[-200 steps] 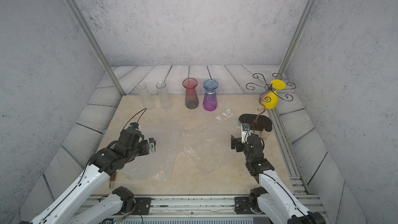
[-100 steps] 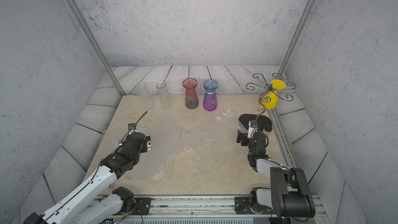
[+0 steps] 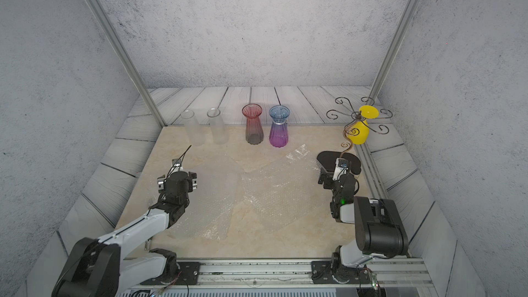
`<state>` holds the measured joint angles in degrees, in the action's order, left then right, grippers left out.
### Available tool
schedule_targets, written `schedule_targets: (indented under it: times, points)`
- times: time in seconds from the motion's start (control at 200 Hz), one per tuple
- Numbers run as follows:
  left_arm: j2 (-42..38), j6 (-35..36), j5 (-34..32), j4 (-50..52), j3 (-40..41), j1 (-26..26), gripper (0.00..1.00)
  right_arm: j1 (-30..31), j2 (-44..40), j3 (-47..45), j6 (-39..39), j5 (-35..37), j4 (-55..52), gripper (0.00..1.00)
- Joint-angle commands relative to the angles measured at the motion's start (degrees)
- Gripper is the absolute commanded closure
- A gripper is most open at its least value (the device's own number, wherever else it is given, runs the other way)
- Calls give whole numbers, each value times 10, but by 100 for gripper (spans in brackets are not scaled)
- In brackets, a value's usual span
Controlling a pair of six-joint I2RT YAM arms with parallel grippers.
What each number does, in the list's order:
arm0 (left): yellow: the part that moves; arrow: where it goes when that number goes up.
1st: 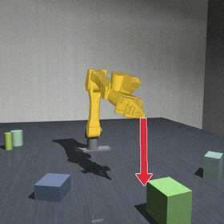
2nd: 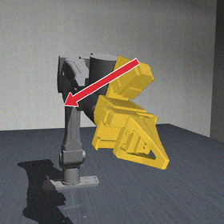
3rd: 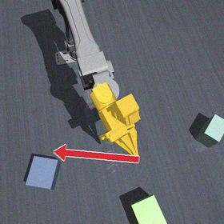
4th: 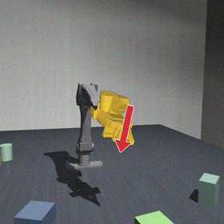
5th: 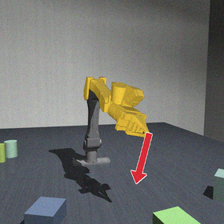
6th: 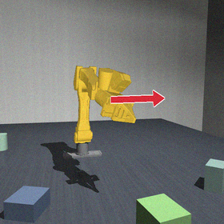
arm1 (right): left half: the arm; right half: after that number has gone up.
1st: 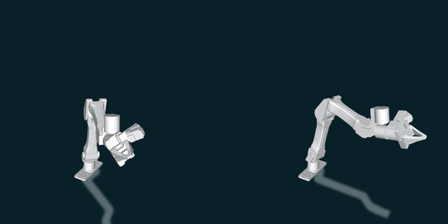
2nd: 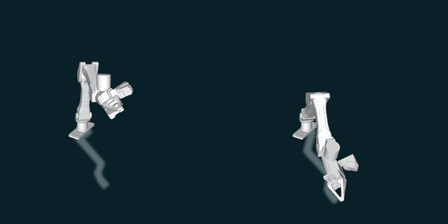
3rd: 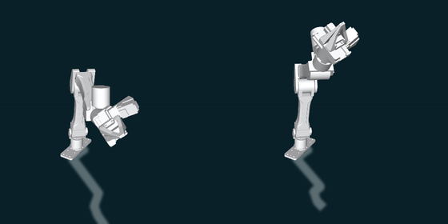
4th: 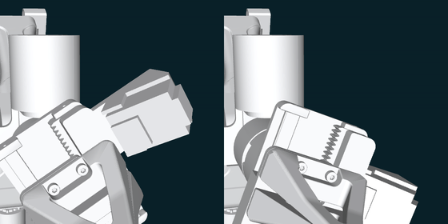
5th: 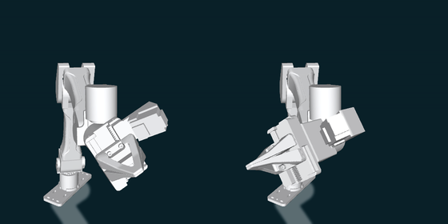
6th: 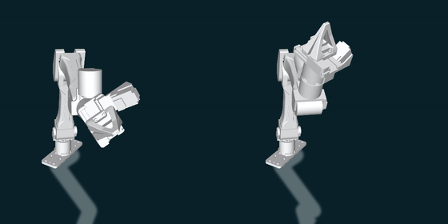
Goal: Unwrap the vase from the bubble wrap
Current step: Reset both arms
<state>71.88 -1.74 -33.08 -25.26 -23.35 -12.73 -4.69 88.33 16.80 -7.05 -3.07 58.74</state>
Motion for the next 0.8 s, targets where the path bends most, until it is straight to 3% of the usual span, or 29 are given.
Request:
schedule_targets:
  times: [0.0,0.12,0.2,0.27,0.35,0.43,0.53,0.61,0.796]
  points:
    - [88,26,66,-161,-17,38,0,0,11,10,-6,12,18,1]
    - [154,26,104,-249,-12,59,1,12,12,50,9,15,-55,1]
    - [135,-4,158,-195,-8,85,1,30,16,68,20,47,-83,1]
    - [194,4,144,-309,-1,93,1,38,16,73,25,62,-93,1]
    - [151,-26,187,-154,-36,112,1,43,16,75,30,68,-98,1]
    - [181,-15,183,-261,-10,112,1,43,15,74,31,68,-96,1]
    - [154,-23,185,-169,-33,112,1,43,13,70,31,65,-90,1]
    - [165,-19,182,-209,-22,111,1,43,13,70,31,66,-90,1]
    - [158,-21,181,-187,-29,110,0,43,13,70,30,65,-90,1]
